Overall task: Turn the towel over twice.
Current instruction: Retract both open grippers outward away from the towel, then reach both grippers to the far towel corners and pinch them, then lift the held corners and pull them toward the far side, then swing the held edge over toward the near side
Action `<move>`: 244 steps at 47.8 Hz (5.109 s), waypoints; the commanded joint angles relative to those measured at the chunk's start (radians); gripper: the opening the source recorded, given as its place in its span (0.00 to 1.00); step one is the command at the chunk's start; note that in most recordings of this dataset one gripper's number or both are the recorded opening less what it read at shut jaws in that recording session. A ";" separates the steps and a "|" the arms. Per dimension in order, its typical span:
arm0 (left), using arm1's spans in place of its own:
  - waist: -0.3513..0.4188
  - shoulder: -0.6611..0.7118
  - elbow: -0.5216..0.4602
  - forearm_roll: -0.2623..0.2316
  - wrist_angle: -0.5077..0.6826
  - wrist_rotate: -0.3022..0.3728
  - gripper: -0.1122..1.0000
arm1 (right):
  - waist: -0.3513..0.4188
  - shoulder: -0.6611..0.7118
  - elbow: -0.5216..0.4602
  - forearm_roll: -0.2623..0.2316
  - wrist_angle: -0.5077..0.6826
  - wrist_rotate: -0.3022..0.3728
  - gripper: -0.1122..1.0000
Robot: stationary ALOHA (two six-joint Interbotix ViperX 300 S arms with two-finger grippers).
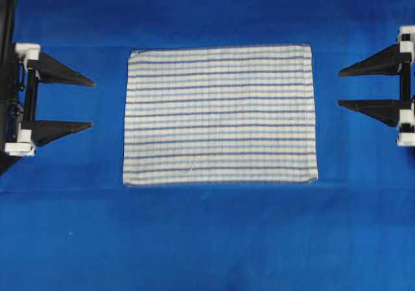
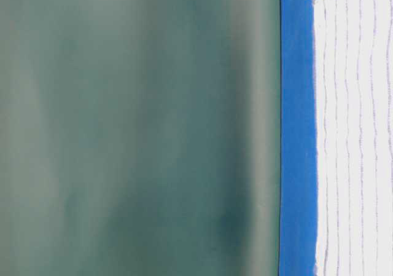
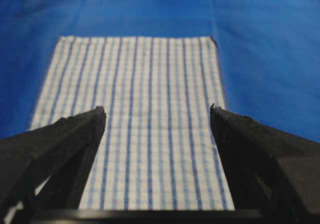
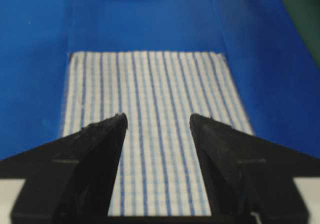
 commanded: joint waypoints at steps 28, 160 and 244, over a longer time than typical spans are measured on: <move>0.140 0.140 0.003 0.002 -0.158 0.002 0.83 | -0.164 0.089 -0.006 0.060 -0.044 0.008 0.65; 0.561 0.503 -0.324 0.002 -0.094 0.173 0.14 | -0.598 0.356 -0.233 0.046 0.091 -0.014 0.14; -0.009 0.509 -0.098 -0.003 0.046 -0.209 0.14 | 0.141 0.468 -0.087 0.236 0.284 0.341 0.14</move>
